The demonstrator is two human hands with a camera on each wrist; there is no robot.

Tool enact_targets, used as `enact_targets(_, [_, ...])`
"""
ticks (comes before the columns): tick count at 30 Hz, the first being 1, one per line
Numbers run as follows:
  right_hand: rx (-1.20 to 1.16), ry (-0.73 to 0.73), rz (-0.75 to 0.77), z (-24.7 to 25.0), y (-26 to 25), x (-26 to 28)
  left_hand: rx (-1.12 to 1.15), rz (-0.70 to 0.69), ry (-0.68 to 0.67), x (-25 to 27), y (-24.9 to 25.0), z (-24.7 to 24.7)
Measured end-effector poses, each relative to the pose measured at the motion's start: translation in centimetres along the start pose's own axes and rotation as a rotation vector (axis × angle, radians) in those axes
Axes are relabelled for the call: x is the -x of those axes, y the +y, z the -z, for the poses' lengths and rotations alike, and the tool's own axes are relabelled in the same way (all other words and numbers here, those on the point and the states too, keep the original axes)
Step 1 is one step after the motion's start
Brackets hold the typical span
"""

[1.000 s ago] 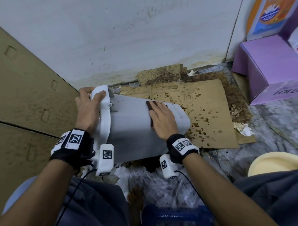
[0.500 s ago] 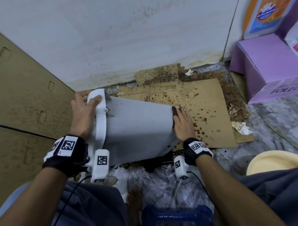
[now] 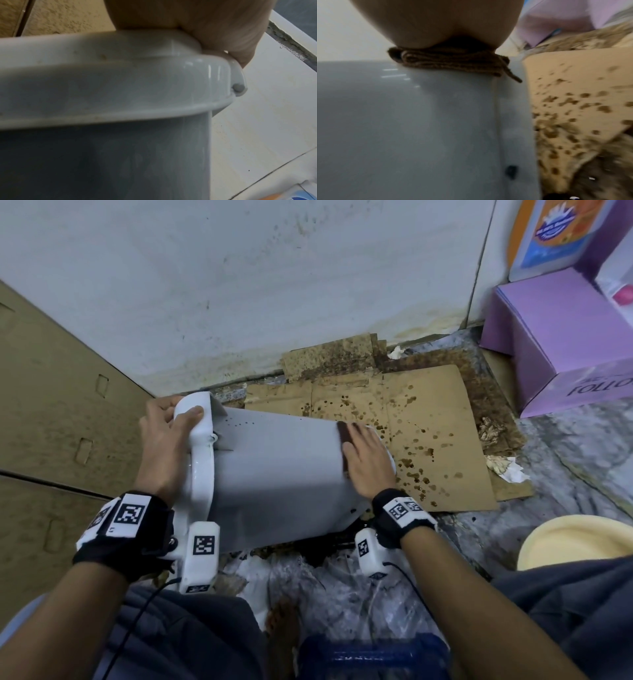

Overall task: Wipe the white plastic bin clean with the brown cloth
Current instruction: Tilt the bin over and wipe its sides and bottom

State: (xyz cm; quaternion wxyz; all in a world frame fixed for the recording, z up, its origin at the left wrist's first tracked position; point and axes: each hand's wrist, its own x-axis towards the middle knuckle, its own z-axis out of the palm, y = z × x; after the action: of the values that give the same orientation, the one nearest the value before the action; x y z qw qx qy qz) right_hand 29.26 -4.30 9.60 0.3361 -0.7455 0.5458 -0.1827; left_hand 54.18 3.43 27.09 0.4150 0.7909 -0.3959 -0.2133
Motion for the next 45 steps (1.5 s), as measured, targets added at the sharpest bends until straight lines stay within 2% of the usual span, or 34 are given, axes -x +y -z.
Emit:
enact_targets(3, [-0.046,0.0,-0.138,-0.1,3.8,-0.4,0.011,0.009,0.004,0.1,-0.1,0.1])
enact_targets(6, [-0.101,0.05,-0.21,-0.5,4.1,0.1,0.015,0.027,-0.004,-0.2,-0.2,0.2])
enact_targets(8, [-0.039,0.11,-0.176,-0.8,2.3,1.0,0.006,0.034,0.002,-0.5,-0.4,0.3])
enact_targets(11, [-0.058,0.152,0.015,-1.2,-1.9,2.6,-0.001,0.032,-0.001,-1.2,-0.4,0.4])
enact_targets(13, [-0.096,0.145,0.089,-1.4,-3.8,3.2,-0.022,0.042,-0.013,-1.6,-0.5,0.4])
enact_targets(16, [-0.134,0.14,0.105,-1.1,-3.6,3.1,-0.016,0.036,-0.013,-1.2,-0.3,0.4])
enact_targets(19, [-0.117,0.133,-0.016,-0.9,-0.9,2.3,0.002,0.025,-0.013,-0.7,0.0,0.2])
enact_targets(22, [-0.079,0.025,-0.182,-0.5,2.7,-0.1,0.001,0.011,-0.009,-0.7,0.1,0.1])
enact_targets(26, [0.078,-0.237,-0.15,0.5,4.5,-3.5,0.005,-0.008,0.004,-0.7,0.2,-0.2])
enact_targets(28, [0.107,-0.265,-0.118,0.6,3.4,-4.0,-0.002,-0.01,0.005,-0.7,0.1,-0.2])
enact_targets(30, [0.118,-0.271,-0.015,0.9,0.9,-3.7,0.005,-0.007,0.006,-0.7,0.0,-0.3])
enact_targets(34, [-0.066,-0.273,0.131,1.4,-6.2,-2.4,0.0,-0.023,0.011,-0.6,-0.5,-0.5])
enact_targets(37, [-0.108,-0.253,0.198,1.1,-9.2,-1.5,0.003,-0.025,0.01,0.0,-0.5,-0.2])
enact_targets(40, [-0.095,-0.211,0.198,0.5,-7.2,-1.4,0.023,-0.015,-0.007,0.4,-0.5,0.3])
enact_targets(45, [0.12,-0.201,0.01,0.0,-0.6,-2.3,0.029,-0.015,-0.029,1.2,-0.3,0.1])
